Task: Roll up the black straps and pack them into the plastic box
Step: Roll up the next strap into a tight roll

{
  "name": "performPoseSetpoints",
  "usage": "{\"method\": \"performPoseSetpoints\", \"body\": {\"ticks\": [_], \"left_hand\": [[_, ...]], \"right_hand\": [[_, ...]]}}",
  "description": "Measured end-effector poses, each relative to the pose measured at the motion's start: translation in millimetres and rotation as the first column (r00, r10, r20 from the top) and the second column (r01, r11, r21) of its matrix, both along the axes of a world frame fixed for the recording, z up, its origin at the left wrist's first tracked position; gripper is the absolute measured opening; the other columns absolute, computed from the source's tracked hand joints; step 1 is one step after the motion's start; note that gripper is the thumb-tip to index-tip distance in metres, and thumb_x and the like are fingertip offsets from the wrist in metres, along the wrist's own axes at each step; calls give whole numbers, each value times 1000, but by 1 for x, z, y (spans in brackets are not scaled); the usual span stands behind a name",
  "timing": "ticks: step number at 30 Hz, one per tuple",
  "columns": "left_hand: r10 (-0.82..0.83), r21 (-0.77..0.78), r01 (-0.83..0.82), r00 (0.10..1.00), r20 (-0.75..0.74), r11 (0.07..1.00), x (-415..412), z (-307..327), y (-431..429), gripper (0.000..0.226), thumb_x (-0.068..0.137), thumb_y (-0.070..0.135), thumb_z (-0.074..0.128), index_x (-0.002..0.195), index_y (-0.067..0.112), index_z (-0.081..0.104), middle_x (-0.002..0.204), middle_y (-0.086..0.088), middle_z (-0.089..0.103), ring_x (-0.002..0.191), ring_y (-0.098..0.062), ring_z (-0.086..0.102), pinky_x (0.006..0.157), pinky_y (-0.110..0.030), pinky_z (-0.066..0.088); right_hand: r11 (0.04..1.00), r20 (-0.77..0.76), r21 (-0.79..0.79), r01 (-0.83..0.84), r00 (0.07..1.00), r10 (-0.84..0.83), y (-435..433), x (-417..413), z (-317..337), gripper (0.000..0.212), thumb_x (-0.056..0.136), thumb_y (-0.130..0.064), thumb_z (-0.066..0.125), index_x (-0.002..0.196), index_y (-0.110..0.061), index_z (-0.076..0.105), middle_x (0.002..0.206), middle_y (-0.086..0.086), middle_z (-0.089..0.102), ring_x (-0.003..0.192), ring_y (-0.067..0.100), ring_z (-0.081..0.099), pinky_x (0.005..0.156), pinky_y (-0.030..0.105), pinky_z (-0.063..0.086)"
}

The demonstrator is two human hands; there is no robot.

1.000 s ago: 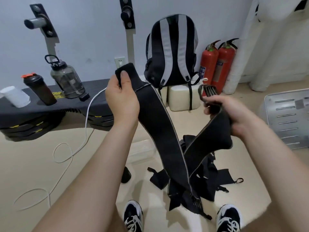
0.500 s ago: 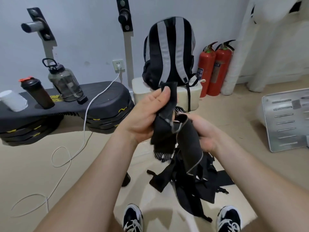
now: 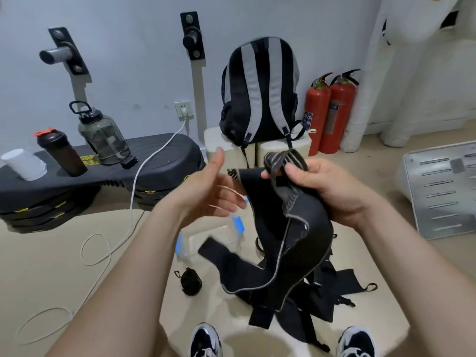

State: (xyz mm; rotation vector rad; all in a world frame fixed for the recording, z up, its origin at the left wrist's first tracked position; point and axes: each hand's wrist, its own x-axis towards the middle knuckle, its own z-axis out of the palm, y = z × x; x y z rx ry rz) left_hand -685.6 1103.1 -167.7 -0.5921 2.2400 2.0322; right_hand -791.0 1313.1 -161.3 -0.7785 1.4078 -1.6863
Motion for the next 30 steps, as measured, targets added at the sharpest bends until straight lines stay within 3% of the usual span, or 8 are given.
{"method": "performPoseSetpoints", "body": {"ticks": [2,4,7,12,16,20,24,30], "left_hand": [[-51,164,40,996,67,986,-7,-3,18,87,89,79,21,112,9,68,95,-12,76,84,-26,73,73,-35,55],[89,301,-75,996,-31,951,-14,-4,34,60,95,61,44,113,9,67,90,-7,74,80,-22,71,69,-34,57],[285,224,-237,934,-216,945,-24,-12,34,22,96,25,65,108,7,70,96,-10,76,90,-27,73,80,-38,59],[420,359,-292,831,-363,887,-23,-2,25,21,91,3,66,112,3,70,103,-14,75,97,-29,71,90,-44,57],[292,261,-181,818,-495,948,-14,9,14,42,77,0,68,118,9,62,105,-8,72,95,-25,69,85,-40,57],[262,231,-172,853,-452,958,-6,15,23,15,88,10,69,103,11,67,92,-3,76,82,-17,72,71,-28,56],[149,170,-92,919,-364,981,-4,11,34,33,79,34,71,99,7,72,95,-9,76,86,-20,72,75,-30,57],[-11,40,23,963,-268,999,-7,-4,49,7,93,13,66,89,10,72,86,-6,74,82,-18,70,77,-30,55]], "right_hand": [[990,-59,100,-99,993,105,0,7,-2,37,85,-21,58,108,8,66,83,10,73,69,14,69,64,21,55],[976,-118,174,-129,981,151,-1,8,-5,37,86,-21,59,106,10,65,81,8,73,68,13,69,64,20,55],[948,-175,262,-178,958,228,1,7,-9,18,89,-21,59,88,-8,72,77,4,73,67,10,68,64,20,55],[896,-177,419,-145,955,237,13,-2,-5,19,99,-16,53,92,-11,70,82,1,74,72,9,68,67,19,54],[843,-398,446,301,910,-114,29,-24,-4,17,100,-19,57,92,-16,71,85,5,74,76,16,67,75,29,53],[579,-399,229,782,618,-677,29,-39,-6,24,102,-22,53,80,-17,61,82,3,64,79,21,61,68,29,45],[708,-204,338,619,783,-587,14,-26,-5,17,99,-26,56,93,-16,69,87,1,72,77,14,65,71,31,50],[863,-99,220,455,890,-445,-4,-12,-2,20,98,-29,59,85,-18,69,67,-6,65,60,8,59,60,26,47]]}}
